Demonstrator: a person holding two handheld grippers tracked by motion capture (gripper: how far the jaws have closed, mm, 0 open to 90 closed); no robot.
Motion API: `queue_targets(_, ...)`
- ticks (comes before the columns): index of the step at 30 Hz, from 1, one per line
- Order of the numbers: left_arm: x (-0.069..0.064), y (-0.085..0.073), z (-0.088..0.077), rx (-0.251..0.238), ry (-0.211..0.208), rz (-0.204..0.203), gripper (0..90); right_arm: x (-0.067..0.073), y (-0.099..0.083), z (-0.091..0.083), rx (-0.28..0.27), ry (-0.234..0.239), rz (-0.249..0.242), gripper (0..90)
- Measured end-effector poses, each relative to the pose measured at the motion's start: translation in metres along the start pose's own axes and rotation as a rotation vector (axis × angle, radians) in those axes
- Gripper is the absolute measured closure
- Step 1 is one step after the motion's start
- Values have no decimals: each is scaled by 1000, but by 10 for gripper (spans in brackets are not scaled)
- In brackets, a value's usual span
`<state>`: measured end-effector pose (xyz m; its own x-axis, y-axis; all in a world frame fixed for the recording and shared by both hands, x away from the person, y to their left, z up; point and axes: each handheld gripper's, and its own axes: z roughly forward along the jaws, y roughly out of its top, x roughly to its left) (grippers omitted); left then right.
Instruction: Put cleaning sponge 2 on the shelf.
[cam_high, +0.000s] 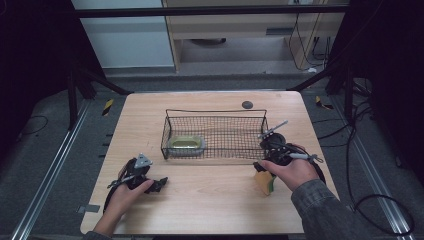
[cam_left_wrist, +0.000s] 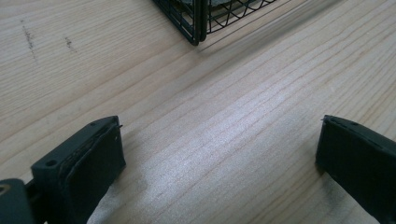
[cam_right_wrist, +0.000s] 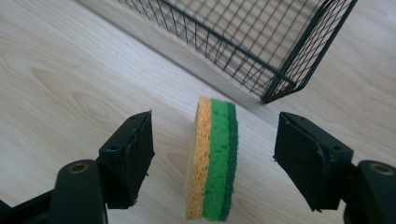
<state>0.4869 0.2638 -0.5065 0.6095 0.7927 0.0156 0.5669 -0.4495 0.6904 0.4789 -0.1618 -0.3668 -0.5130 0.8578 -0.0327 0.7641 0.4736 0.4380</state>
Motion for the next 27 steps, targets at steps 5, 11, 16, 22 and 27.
queue_targets(5,1,0,0,4,-2,8,0,-4,-4,18,54,13,19,296)
queue_targets(11,1,0,0,3,-2,8,0,-2,-6,33,92,29,19,302)
queue_targets(16,1,0,0,6,-1,9,0,-4,-8,42,119,35,28,323)
queue_targets(22,1,1,0,5,-3,9,0,-4,-10,52,152,43,32,361)
queue_targets(27,1,1,0,5,-4,11,0,-4,-13,55,166,57,29,452)
